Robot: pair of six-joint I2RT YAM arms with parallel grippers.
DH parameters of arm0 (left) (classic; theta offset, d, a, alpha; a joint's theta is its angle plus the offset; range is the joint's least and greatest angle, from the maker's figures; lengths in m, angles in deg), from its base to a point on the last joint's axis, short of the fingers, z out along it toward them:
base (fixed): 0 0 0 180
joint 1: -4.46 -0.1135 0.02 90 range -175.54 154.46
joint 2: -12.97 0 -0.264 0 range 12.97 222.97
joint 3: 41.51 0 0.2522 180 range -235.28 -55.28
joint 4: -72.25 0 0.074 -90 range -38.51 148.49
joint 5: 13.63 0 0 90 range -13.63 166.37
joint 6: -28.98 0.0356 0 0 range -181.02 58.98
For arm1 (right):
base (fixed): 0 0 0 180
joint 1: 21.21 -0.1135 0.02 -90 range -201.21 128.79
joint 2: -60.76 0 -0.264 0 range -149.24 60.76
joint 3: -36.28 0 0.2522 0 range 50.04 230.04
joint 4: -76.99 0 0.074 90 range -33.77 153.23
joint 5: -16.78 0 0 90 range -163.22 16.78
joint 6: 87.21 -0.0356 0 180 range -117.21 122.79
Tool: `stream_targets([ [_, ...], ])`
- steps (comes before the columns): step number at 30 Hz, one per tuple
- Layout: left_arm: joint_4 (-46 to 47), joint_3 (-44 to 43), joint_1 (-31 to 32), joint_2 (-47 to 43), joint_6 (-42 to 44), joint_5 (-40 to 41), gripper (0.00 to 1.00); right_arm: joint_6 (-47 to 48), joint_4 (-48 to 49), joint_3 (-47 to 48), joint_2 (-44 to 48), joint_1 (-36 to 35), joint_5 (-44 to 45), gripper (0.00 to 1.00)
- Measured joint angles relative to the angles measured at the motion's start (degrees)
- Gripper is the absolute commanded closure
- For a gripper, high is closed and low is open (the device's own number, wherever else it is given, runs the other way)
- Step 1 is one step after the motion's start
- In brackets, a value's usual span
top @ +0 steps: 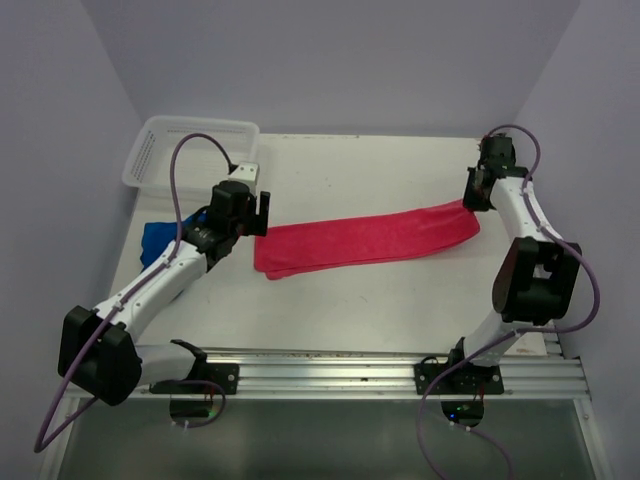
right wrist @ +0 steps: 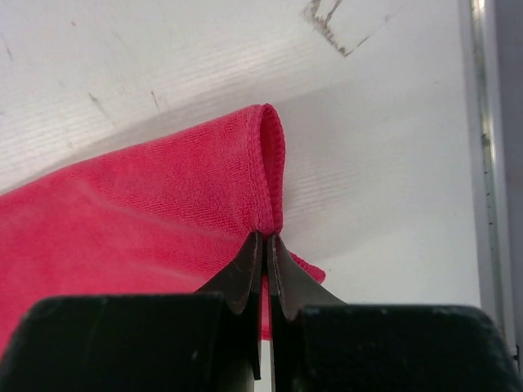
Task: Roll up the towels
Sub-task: Fold the towel
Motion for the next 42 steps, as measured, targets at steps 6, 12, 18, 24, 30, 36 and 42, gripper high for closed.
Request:
stream_targets([
  [6, -0.04, 0.0, 1.64, -0.33, 0.17, 1.27, 0.22, 0.35, -2.62, 4.11, 3.5, -1.11, 1.09, 1.0],
  [12, -0.04, 0.0, 2.25, -0.87, 0.44, 1.4, 0.22, 0.5, -6.36, 8.83, 3.58, -8.13, 0.11, 1.0],
  [18, -0.04, 0.0, 2.25, -1.7, 0.44, 1.4, 0.22, -1.16, -9.99, 11.87, 3.41, -17.51, -2.62, 1.0],
  [24, -0.02, 0.0, 2.25, -2.78, 0.44, 1.57, 0.22, -5.92, -13.51, 21.11, -0.98, -27.34, -4.55, 1.0],
  [30, -0.02, 0.0, 2.25, -3.58, 0.44, 2.01, 0.22, -11.8, -13.79, 28.24, -8.48, -36.61, -8.72, 1.0],
  [36, -0.04, 0.0, 2.25, -3.72, 0.46, 2.49, 0.22, -16.02, -13.51, 32.7, -16.9, -43.23, -12.13, 1.0],
  [42, -0.04, 0.0, 2.25, -3.98, 0.44, 2.84, 0.22, -19.19, -12.31, 36.3, -22.38, -47.25, -15.91, 1.0],
])
